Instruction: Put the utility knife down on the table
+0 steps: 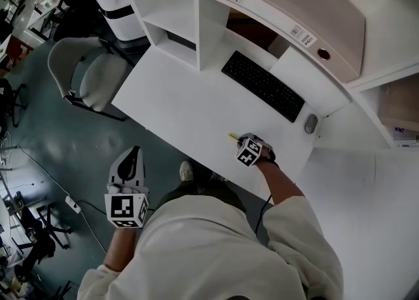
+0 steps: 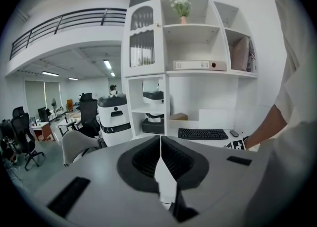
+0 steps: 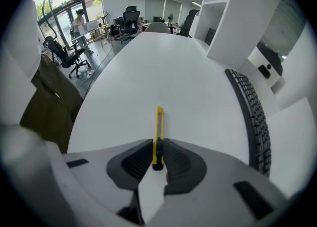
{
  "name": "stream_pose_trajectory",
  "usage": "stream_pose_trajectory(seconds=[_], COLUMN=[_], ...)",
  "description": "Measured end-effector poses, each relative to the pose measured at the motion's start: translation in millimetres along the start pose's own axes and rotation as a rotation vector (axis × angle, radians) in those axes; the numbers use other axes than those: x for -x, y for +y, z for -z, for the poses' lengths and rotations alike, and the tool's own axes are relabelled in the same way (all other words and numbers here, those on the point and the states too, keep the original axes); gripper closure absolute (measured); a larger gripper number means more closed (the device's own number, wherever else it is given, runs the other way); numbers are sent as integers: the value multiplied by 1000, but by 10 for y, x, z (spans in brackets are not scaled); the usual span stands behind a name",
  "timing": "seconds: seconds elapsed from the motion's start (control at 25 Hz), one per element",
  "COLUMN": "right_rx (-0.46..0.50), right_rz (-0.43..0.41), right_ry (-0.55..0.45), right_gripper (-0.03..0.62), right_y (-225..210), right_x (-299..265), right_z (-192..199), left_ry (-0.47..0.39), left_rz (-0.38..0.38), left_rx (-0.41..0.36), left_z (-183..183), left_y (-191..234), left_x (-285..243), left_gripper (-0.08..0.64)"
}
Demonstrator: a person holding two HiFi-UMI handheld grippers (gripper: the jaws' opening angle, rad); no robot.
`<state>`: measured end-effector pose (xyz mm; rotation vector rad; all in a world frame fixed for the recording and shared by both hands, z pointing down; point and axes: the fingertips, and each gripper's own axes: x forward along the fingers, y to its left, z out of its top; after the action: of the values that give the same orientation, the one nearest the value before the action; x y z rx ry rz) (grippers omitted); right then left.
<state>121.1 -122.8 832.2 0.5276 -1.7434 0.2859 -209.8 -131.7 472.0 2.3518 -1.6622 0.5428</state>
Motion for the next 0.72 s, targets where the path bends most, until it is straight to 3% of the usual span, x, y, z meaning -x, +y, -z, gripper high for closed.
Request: stream_pose_trajectory(seconds=[0.4,0.72], right_rx=[-19,-2], right_rz=[-97,-115], right_ry=[42,42], right_gripper=[525,492], right_y=[3,-16], right_x=[-31,-9], right_z=[4,-13], left_ry=[5,3], left_rz=[7,2], left_rx=[3,6], left_z=[19,8], left_y=[-17,32], left_x=[-45,-32], left_gripper=[551,551])
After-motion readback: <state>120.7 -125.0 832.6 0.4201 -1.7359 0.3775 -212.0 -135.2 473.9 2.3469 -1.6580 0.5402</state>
